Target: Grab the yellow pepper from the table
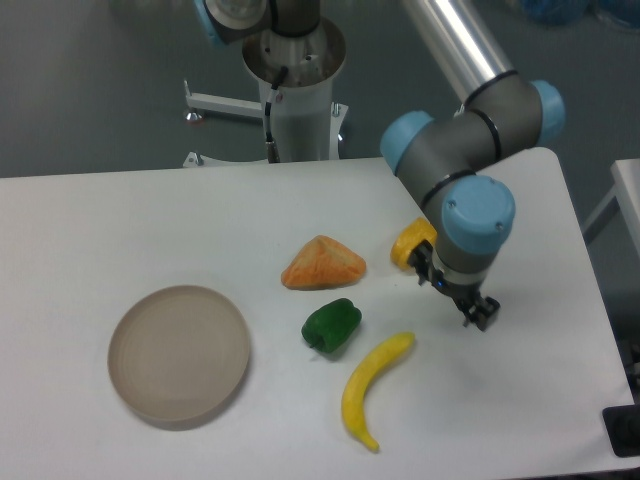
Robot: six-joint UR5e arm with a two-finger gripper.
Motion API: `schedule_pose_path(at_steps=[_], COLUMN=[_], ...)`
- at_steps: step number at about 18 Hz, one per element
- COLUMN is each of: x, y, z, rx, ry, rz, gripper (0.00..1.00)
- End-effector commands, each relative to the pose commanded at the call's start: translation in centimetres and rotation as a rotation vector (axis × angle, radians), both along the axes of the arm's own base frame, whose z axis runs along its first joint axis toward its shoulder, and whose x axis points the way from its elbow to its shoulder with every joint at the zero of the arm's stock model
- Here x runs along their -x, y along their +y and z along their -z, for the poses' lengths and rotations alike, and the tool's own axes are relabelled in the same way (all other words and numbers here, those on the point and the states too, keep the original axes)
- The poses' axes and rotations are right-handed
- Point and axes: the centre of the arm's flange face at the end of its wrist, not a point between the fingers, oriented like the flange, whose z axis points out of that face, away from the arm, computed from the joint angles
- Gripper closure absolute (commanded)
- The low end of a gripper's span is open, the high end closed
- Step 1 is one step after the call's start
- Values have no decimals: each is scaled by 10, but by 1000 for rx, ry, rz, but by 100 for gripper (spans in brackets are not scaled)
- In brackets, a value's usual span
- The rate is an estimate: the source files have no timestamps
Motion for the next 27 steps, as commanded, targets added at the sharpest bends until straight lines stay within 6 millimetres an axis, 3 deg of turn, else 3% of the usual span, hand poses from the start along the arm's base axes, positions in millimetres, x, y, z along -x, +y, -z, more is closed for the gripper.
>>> schedule_pose_path(at_steps=[6, 14, 27], x=[-29, -31, -38], y=[-31, -50, -63], z=[23, 37, 63], rx=[54, 128, 123], ry=[-43, -20, -13], rz=[15, 17, 43], gripper=[1, 1, 1])
